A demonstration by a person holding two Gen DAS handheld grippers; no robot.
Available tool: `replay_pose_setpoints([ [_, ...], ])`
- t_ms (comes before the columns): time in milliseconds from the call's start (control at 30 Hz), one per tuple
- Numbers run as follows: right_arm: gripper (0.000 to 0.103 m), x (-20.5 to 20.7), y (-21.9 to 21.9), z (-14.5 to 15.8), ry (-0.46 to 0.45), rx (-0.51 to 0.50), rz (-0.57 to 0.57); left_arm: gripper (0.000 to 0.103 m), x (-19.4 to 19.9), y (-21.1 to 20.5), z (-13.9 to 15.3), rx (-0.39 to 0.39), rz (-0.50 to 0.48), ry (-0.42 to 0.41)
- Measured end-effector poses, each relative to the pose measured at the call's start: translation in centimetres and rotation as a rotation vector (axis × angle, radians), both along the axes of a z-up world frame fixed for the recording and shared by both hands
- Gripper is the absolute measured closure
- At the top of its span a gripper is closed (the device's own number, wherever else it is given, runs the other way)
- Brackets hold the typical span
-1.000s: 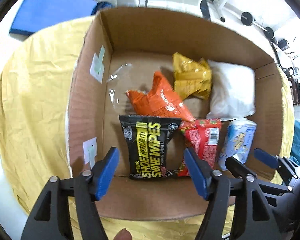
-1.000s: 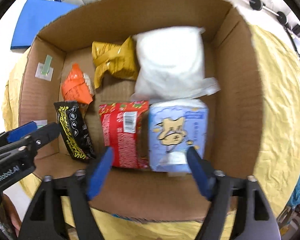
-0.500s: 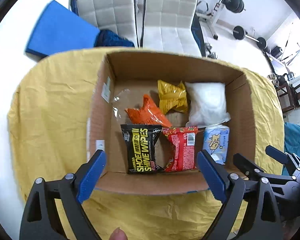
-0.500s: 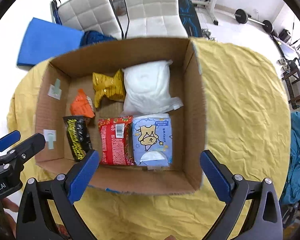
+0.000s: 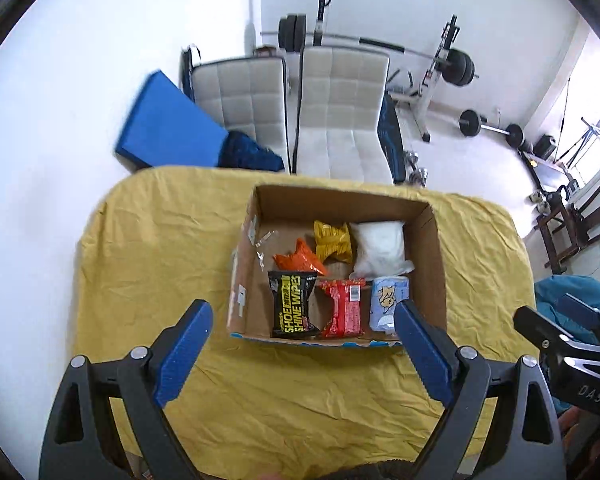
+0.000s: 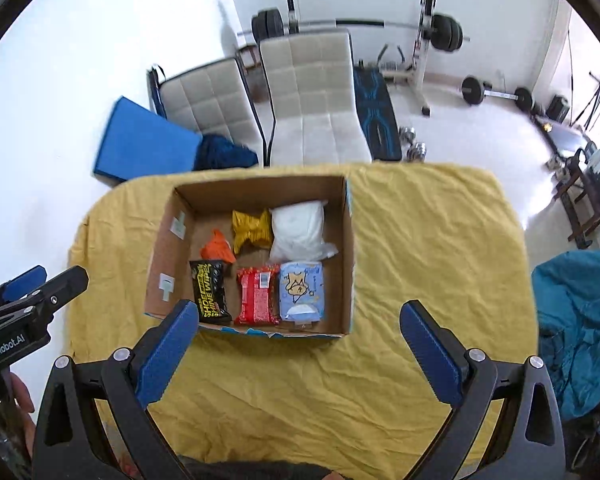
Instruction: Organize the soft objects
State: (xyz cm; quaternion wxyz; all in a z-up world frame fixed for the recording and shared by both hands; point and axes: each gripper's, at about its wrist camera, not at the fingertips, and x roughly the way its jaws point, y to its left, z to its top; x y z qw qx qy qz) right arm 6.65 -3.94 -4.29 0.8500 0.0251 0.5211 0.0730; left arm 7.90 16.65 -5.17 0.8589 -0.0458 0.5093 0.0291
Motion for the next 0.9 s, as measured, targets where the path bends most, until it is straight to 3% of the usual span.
replay_pose_setpoints([
  [267, 0.001, -3.7, -0.4, 5.7, -0.056, -0.004, 0.027, 0.010, -3.3, -1.3, 4.7, 0.016, 0.000, -0.069],
  [467, 0.001, -5.7, -0.6, 8.1, -0.092, -0.017, 0.025, 0.010, -4.7, -2.1, 5.7, 0.036, -0.006, -0.071],
  [900, 0.001, -6.5, -0.7, 9.1, -0.106, -0.034, 0.019, 0.010, -5.7, -3.0, 5.7, 0.027, -0.003, -0.061],
])
